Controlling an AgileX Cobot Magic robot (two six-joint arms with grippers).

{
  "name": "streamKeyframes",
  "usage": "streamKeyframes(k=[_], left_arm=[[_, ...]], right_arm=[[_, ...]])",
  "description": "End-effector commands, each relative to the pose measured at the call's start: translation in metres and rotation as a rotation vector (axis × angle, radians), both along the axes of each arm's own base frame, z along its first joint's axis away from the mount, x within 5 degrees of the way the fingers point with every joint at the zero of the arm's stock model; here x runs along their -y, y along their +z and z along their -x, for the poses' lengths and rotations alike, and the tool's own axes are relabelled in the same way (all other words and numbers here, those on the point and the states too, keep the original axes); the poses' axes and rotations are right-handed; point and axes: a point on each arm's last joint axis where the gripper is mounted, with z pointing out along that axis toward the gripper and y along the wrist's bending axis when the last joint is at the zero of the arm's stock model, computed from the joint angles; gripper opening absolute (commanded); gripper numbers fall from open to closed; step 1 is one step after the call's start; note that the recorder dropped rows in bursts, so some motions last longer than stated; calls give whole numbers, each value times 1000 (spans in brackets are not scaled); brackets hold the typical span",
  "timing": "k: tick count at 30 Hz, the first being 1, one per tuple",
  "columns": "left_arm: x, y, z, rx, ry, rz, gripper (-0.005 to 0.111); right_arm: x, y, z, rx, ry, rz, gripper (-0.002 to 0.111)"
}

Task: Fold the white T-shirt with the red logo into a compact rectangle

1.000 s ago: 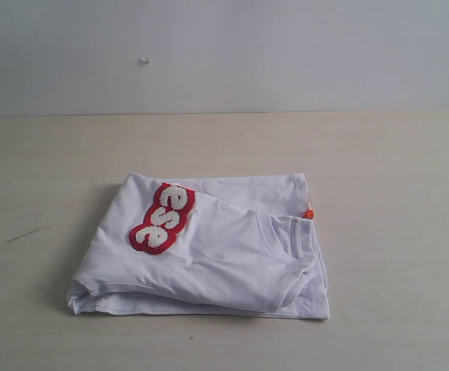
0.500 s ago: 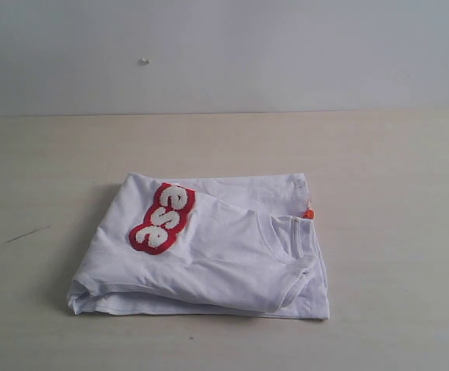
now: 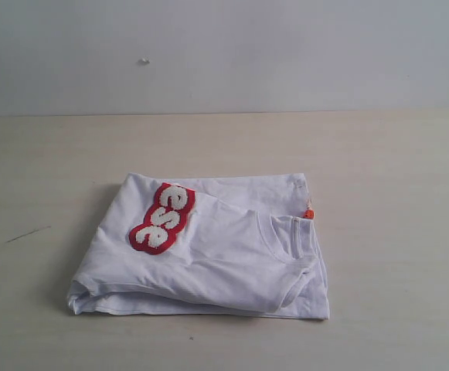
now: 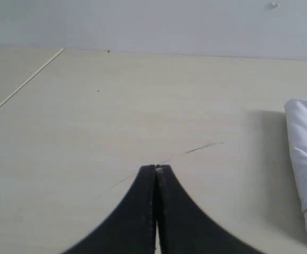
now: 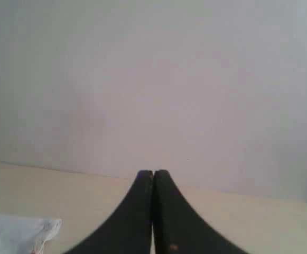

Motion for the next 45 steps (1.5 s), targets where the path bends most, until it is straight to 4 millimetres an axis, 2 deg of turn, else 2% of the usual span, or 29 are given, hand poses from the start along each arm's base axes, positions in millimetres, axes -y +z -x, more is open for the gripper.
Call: streamKeyframes(k=[1,5,11,13,17,24,30,45], left_arm=[[0,0,0,8,-7,-6,0],[0,0,0,8,-7,-6,0],[0,0,0,8,-7,-6,0],[0,0,0,8,-7,-6,0],[0,0,0,8,-7,-6,0],[0,0,0,8,-7,-6,0],[0,0,0,8,-7,-6,0],[0,0,0,8,-7,-6,0]], right_arm=[[2,-12,0,-115,-18,-53,0],[0,-26,1,-260,16,-140,0],[-1,-27,1,-276,34,-156,0],[0,-33,3,-342,8,-166,0],[1,-35,3,-344,-23,-245,0],[1,-34,3,-339,-22,-245,0],[2,-34,3,-355,-17,-50,0],[0,-34,3,-352,-7,-93,0]])
